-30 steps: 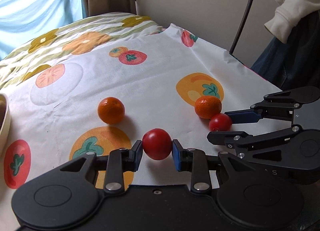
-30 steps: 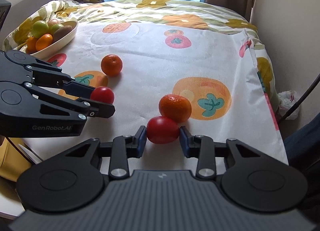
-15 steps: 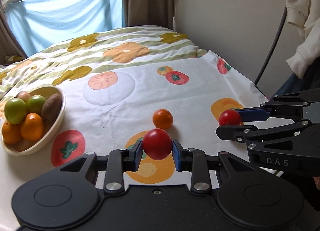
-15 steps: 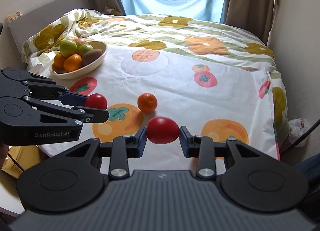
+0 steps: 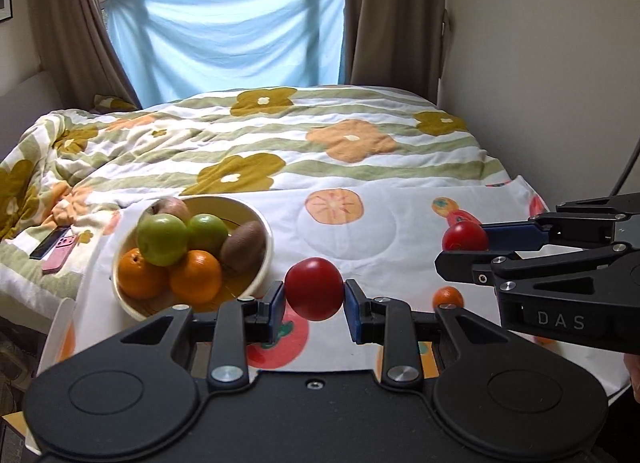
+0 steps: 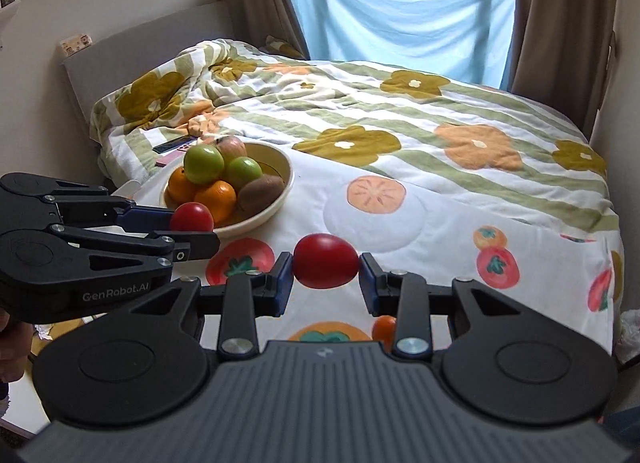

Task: Organize fruits
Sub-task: 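Carry both red tomatoes over the duck bowl with both tools, then open both tools to release the tomatoes into the bowl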

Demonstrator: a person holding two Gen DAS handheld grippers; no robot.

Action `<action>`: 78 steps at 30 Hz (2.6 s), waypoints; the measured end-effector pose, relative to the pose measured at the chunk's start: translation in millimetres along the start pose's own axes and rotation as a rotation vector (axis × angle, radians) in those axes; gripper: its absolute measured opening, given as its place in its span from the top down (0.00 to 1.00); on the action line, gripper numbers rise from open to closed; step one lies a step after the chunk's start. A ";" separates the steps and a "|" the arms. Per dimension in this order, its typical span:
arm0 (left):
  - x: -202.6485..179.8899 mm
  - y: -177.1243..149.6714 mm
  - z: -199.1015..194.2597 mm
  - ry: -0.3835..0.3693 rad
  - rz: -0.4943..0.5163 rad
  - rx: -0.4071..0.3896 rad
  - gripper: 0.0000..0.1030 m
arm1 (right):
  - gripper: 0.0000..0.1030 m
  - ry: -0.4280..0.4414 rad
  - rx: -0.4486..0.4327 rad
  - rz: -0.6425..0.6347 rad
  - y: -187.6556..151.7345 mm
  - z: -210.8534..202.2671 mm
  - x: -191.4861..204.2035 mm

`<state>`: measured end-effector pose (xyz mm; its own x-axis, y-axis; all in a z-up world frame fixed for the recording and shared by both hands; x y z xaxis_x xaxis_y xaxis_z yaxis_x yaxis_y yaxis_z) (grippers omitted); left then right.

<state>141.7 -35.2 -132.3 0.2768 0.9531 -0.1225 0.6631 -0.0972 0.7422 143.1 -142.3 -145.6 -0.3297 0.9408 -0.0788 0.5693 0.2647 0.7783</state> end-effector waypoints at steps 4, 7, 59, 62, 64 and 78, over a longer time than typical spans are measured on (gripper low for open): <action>31.9 15.7 2.6 0.030 -0.012 -0.008 0.66 | 0.51 0.026 -0.005 -0.013 28.0 19.2 21.6; 57.2 24.0 9.8 0.056 -0.006 -0.001 0.66 | 0.51 0.038 -0.009 -0.027 47.8 38.5 39.0; 166.9 -33.1 28.7 0.079 -0.069 0.120 0.02 | 0.51 0.090 0.184 -0.101 34.0 164.2 147.4; 168.3 -33.8 29.6 0.082 -0.069 0.122 0.02 | 0.51 0.083 0.181 -0.108 33.6 165.3 150.0; 168.2 -34.0 29.9 0.082 -0.066 0.123 0.02 | 0.51 0.086 0.184 -0.104 33.4 165.2 150.6; 161.0 -32.3 23.5 0.099 -0.050 0.120 0.02 | 0.08 0.015 0.124 -0.136 39.7 151.7 139.7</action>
<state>181.2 114.6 -191.5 0.1758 0.9805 -0.0876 0.7544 -0.0771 0.6519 233.8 31.8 -220.3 -0.4208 0.8914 -0.1684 0.6067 0.4145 0.6783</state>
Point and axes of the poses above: each gripper's, at about its wrist camera, not at the fingertips, and z roughly the way its jaws point, x to its left, y to its top, the point moved 10 cm from there along z, roughly the way its jaws point, and after that the axes turned 12 degrees about -y, right-handed, at the moved point
